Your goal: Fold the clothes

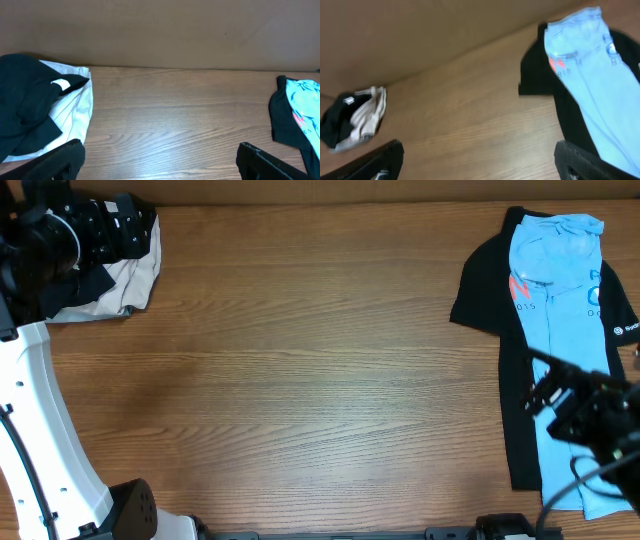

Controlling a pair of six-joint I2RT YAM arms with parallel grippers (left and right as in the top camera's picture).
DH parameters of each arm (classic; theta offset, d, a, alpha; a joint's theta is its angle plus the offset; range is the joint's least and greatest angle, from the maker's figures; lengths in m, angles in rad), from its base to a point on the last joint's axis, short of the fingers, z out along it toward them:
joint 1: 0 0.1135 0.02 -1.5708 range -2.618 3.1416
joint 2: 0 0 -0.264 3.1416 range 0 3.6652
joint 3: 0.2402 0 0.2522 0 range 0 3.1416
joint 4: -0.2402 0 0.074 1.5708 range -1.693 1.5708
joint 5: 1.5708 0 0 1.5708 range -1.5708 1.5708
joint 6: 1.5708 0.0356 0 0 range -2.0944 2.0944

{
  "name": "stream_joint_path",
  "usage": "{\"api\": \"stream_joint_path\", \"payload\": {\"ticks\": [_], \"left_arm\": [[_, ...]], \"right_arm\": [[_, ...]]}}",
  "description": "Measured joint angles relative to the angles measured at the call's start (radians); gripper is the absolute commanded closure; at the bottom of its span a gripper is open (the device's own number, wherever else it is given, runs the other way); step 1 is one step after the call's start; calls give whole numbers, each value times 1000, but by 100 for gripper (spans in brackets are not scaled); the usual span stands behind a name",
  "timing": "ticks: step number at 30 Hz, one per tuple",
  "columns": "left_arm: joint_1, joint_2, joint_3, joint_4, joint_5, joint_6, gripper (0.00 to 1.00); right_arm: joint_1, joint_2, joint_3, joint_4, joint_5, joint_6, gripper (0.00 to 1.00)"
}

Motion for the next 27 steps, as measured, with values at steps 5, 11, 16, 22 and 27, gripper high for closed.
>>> {"api": "stream_joint_path", "payload": {"ticks": [5,11,16,22,27], "left_arm": [[0,0,0,0,3,0,0],[0,0,0,0,8,0,0],[0,0,0,0,8,0,0],[0,0,0,0,8,0,0],[0,0,0,0,8,0,0]], "right_arm": [[0,-116,-317,322,11,-18,0],[0,-376,-822,698,14,-19,0],[0,-600,-1192,881,14,23,0],[8,-773,-1463,978,14,48,0],[21,-847,-1563,993,14,55,0]]}}
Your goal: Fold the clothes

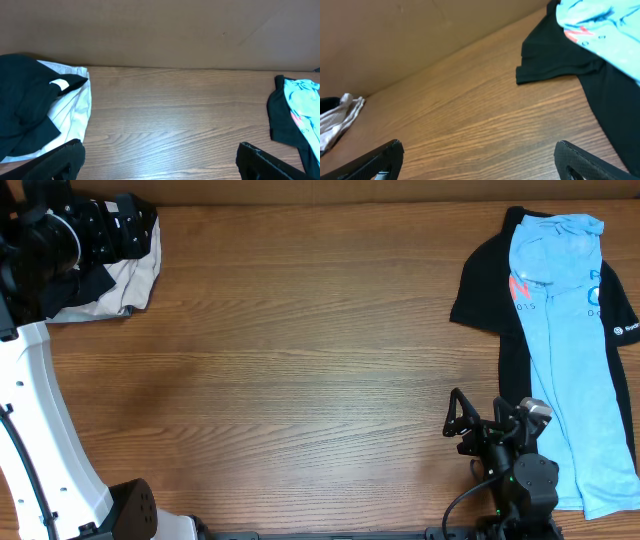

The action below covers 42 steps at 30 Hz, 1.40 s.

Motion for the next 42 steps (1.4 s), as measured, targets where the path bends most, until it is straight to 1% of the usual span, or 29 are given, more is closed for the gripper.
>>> {"api": "stream_joint_path", "payload": {"ticks": [13,15,18,19,22,42], "left_arm": [[0,0,0,0,0,0,0],[0,0,0,0,0,0,0],[0,0,0,0,0,0,0],[0,0,0,0,0,0,0],[0,0,0,0,0,0,0],[0,0,0,0,0,0,0]], "right_arm": [[0,-10,-13,29,0,3,0],[0,-11,-26,99,0,3,0],[0,-14,-80,278,0,3,0],[0,-16,-89,293,0,3,0],[0,-15,-111,292,-4,3,0],[0,-15,-111,298,-5,3,0]]}}
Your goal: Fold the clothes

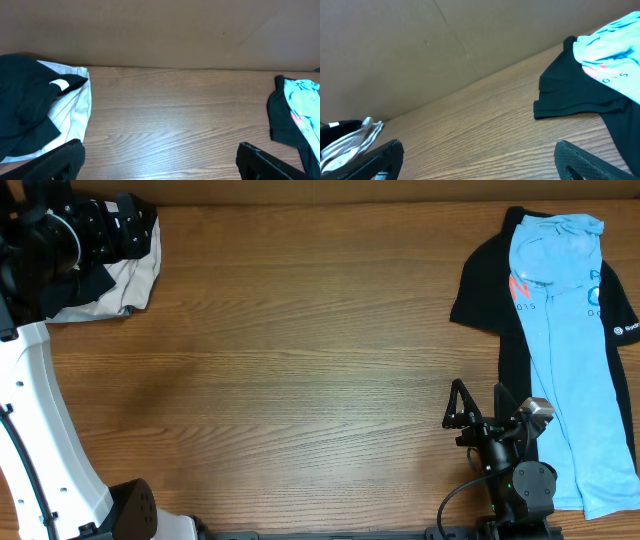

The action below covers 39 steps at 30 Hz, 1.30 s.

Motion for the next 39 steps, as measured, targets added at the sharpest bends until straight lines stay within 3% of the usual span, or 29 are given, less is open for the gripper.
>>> {"api": "stream_joint_path", "payload": {"ticks": [8,18,22,31,34,39], "left_arm": [[-13,-54,-44,1,-1,0,0],[-113,-581,-540,32,-58,5,0],[-113,-840,-862,218,-81,5,0],[-124,-1375,-1704,898,-37,4,0],[-152,-1489,-1883,996,-35,4,0],[-179,-1575,-2034,1024,-92,-8,0]], "right_arm": [[0,0,0,1,1,0,0],[1,0,0,0,0,0,0],[1,0,0,1,0,0,0],[1,0,0,0,0,0,0],[1,0,0,0,0,0,0],[1,0,0,0,0,0,0]]}}
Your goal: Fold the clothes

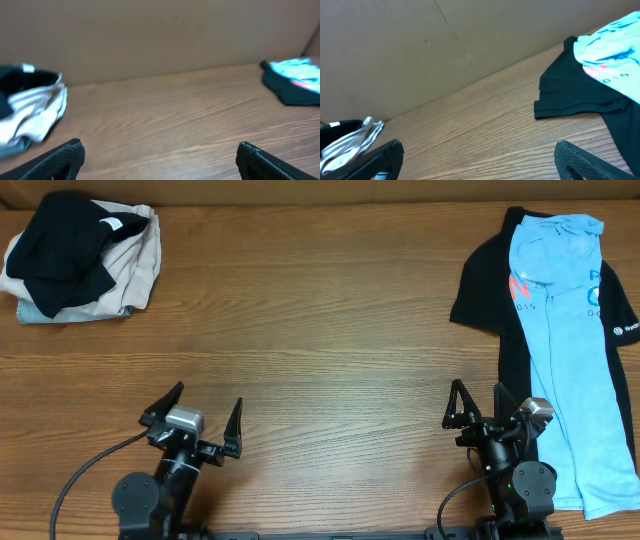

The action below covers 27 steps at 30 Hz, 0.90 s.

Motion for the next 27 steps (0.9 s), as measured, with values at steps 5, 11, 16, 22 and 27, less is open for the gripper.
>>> {"api": "stream_joint_path", "payload": {"ticks": [5,11,16,22,27], "left_arm": [[0,-50,-88,46,-76,-7,0],[0,-75,-177,108,-121,-14,0],[0,-76,-190,116,-130,-15,0],[0,-76,-190,116,-131,-15,0],[0,-76,-190,116,-131,-15,0]], "right_arm": [[0,0,0,0,0,0,0],[0,0,0,0,0,0,0],[0,0,0,0,-1,0,0],[0,0,0,0,0,0,0],[0,0,0,0,0,0,0]]}}
